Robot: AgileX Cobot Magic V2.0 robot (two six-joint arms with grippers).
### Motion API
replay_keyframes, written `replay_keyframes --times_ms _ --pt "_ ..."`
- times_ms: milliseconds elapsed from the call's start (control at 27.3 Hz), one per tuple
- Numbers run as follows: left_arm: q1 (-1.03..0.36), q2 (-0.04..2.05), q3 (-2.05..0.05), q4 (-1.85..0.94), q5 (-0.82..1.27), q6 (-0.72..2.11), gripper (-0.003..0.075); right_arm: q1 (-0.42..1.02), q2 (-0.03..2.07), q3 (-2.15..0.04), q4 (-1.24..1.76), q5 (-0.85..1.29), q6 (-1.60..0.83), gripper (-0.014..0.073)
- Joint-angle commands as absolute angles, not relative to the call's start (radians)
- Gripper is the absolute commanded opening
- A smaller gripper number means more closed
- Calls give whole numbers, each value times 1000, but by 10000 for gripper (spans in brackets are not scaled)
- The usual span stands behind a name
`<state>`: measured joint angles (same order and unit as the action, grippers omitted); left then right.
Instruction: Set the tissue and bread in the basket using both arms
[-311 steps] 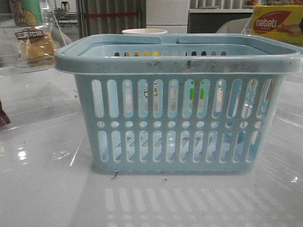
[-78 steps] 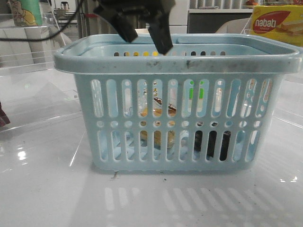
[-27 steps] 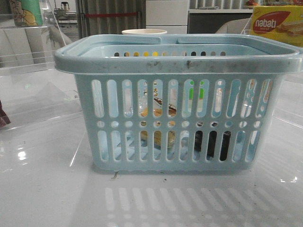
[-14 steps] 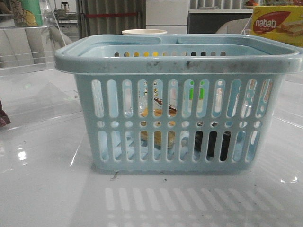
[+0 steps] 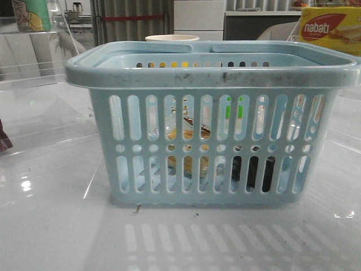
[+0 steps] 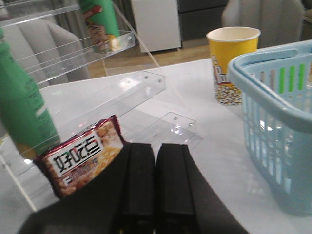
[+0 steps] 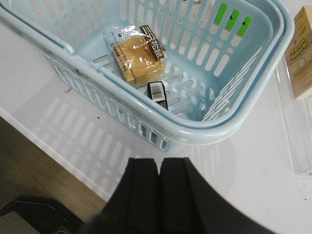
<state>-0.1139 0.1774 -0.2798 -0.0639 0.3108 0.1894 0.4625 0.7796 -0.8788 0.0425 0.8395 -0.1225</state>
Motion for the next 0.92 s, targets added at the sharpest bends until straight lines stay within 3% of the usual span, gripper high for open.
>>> replay_keyframes --times_ms 0,220,879 --pt "-44 97 -186 -96 121 187 91 463 776 -904 32 781 -130 55" --pt "26 -7 -44 -138 44 177 91 463 776 -904 32 781 -130 55" --pt "21 -25 8 -46 -12 72 91 463 776 -904 32 783 -130 55"
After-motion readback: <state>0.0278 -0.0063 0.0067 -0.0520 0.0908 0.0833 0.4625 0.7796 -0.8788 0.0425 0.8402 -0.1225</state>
